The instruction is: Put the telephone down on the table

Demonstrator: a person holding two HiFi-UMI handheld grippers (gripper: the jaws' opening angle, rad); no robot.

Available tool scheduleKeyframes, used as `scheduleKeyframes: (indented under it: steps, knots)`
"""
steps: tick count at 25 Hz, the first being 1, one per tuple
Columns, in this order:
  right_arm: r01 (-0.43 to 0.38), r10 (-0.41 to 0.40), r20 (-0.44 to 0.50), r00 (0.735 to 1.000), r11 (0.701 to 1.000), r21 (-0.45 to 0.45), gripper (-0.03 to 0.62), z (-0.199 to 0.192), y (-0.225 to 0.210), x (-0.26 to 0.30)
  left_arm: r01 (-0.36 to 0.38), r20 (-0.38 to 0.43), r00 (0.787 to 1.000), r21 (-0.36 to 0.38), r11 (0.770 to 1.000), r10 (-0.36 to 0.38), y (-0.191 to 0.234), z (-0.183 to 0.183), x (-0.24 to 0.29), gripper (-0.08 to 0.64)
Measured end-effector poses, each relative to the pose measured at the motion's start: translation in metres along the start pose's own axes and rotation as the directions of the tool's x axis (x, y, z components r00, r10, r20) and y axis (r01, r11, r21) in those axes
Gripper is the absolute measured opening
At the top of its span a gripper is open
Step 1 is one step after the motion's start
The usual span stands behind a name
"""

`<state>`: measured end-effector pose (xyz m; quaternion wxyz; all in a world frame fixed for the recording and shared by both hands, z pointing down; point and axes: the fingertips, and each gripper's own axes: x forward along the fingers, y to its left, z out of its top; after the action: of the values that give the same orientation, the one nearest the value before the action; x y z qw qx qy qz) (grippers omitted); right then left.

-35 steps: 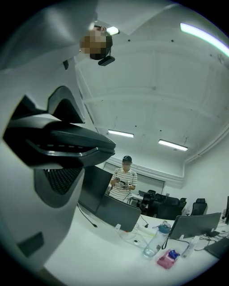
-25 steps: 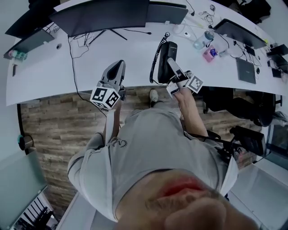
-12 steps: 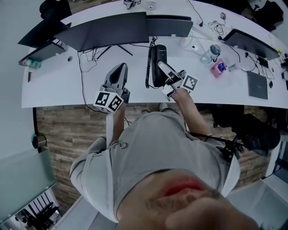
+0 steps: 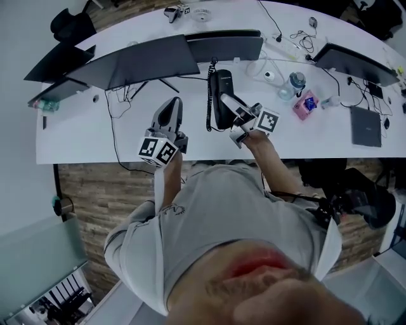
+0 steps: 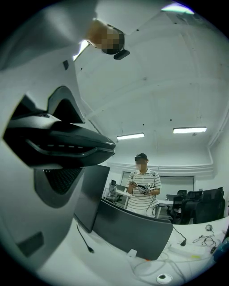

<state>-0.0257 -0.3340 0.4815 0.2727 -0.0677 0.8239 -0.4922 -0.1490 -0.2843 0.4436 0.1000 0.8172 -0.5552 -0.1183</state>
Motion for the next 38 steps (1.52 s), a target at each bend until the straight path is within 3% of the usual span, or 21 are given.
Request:
scheduleKeyframes:
  steps: [6, 14, 19, 27, 38]
  knots:
    - [0.022, -0.022, 0.022, 1.000, 0.999, 0.026, 0.319, 0.017, -0.017, -0.006, 0.046, -0.017, 0.999, 0.002, 0.999, -0.046, -0.014, -0.006, 0.029, 0.009]
    - [0.054, -0.053, 0.047, 0.997, 0.998, -0.030, 0.319, 0.029, -0.013, 0.005, 0.058, 0.007, 0.998, -0.006, 0.998, -0.058, 0.005, 0.009, 0.031, 0.010]
    - [0.076, -0.073, 0.044, 0.996, 0.996, -0.051, 0.319, 0.015, -0.003, 0.015, 0.103, -0.002, 0.995, -0.013, 0.995, -0.103, 0.021, 0.011, 0.020, 0.009]
    - [0.112, -0.111, 0.022, 0.994, 0.992, -0.065, 0.319, 0.009, 0.000, 0.021, 0.077, 0.049, 0.996, -0.038, 0.996, -0.075, 0.039, 0.020, 0.016, 0.009]
    - [0.190, -0.190, 0.000, 0.982, 0.980, -0.067, 0.319, -0.011, -0.026, 0.014, 0.104, 0.010, 0.995, -0.043, 0.994, -0.104, 0.041, 0.012, 0.019, 0.009]
